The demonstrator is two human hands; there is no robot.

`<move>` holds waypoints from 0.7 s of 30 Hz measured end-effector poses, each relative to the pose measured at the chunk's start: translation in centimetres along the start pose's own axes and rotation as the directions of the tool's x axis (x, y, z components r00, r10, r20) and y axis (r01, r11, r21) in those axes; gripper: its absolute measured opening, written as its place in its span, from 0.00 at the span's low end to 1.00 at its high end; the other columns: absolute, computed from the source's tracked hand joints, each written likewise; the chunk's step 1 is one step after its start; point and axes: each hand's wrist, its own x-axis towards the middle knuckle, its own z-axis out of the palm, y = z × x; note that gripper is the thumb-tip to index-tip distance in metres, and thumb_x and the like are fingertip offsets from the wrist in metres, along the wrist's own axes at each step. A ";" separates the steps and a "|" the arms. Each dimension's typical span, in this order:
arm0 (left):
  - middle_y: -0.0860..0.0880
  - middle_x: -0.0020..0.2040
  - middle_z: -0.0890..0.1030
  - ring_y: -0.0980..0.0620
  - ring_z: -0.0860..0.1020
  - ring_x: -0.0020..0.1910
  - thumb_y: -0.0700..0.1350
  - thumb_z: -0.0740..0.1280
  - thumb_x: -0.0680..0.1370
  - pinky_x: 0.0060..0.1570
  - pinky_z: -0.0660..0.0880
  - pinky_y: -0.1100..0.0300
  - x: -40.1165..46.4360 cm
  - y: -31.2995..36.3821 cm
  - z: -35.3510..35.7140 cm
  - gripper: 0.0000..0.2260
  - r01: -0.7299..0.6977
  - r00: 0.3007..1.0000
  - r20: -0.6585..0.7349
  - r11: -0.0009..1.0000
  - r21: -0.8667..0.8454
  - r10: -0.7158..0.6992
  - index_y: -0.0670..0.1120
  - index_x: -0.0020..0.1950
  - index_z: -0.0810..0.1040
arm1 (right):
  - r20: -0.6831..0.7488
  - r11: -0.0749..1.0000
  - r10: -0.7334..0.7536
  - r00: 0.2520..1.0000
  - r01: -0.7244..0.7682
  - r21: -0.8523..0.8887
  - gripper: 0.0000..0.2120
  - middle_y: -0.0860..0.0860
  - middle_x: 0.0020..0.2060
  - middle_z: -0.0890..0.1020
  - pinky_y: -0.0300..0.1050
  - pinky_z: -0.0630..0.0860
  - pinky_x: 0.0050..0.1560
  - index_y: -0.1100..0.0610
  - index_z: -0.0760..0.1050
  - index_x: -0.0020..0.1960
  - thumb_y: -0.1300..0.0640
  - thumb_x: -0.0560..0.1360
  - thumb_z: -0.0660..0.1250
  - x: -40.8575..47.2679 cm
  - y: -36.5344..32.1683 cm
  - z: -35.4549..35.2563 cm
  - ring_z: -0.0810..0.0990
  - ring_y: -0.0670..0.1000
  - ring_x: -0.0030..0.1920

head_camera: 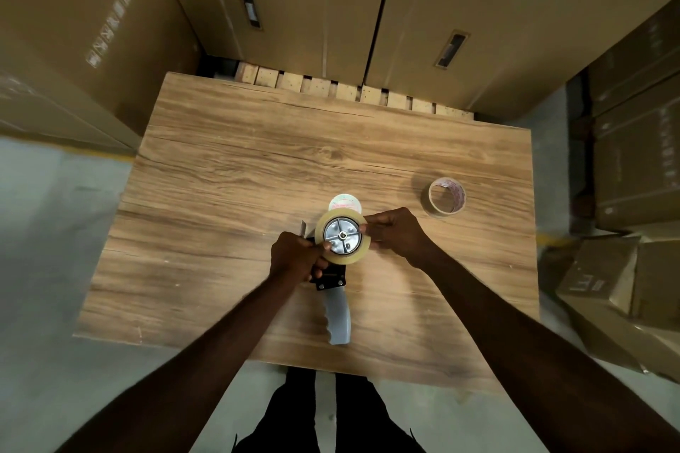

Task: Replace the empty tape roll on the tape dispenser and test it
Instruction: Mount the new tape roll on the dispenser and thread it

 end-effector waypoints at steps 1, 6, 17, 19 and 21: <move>0.35 0.35 0.85 0.54 0.74 0.16 0.46 0.76 0.74 0.17 0.68 0.66 0.0 0.0 0.0 0.17 0.003 1.000 0.002 1.000 0.005 -0.003 0.30 0.41 0.83 | -0.005 1.000 -0.003 1.000 0.003 0.005 0.19 0.71 0.48 0.86 0.56 0.82 0.50 0.55 0.89 0.54 0.47 0.67 0.83 0.0 0.0 0.0 0.83 0.54 0.42; 0.40 0.29 0.82 0.52 0.76 0.18 0.48 0.77 0.74 0.18 0.69 0.65 0.1 0.0 0.1 0.19 0.017 1.000 0.002 1.000 0.018 -0.017 0.29 0.41 0.83 | -0.014 0.998 0.034 0.999 -0.034 0.053 0.16 0.69 0.50 0.87 0.51 0.84 0.49 0.61 0.87 0.57 0.57 0.72 0.82 0.2 0.2 -0.2 0.84 0.56 0.45; 0.42 0.27 0.82 0.51 0.76 0.19 0.48 0.77 0.73 0.20 0.72 0.64 -0.4 0.5 -1.0 0.17 -0.023 0.999 0.043 0.999 0.030 0.021 0.33 0.38 0.84 | -0.050 1.000 0.008 0.999 -0.007 0.019 0.05 0.67 0.45 0.87 0.60 0.83 0.52 0.48 0.90 0.49 0.57 0.75 0.79 -1.2 -0.6 0.5 0.83 0.57 0.43; 0.42 0.28 0.82 0.51 0.75 0.19 0.46 0.77 0.73 0.20 0.70 0.64 -0.6 0.2 -2.0 0.14 -0.094 0.993 0.072 0.994 0.053 0.090 0.34 0.37 0.84 | -0.079 0.998 -0.015 0.997 0.010 -0.059 0.01 0.66 0.43 0.86 0.66 0.83 0.55 0.49 0.89 0.46 0.53 0.74 0.79 -1.6 -0.2 0.6 0.83 0.54 0.40; 0.43 0.27 0.81 0.51 0.76 0.21 0.46 0.77 0.73 0.24 0.70 0.63 -0.8 -0.7 -3.3 0.12 -0.241 0.969 0.090 0.959 0.152 0.229 0.38 0.37 0.85 | -0.179 0.977 -0.096 0.979 0.058 -0.206 0.14 0.66 0.40 0.83 0.62 0.84 0.50 0.59 0.85 0.44 0.47 0.73 0.78 -1.6 0.4 1.1 0.80 0.50 0.37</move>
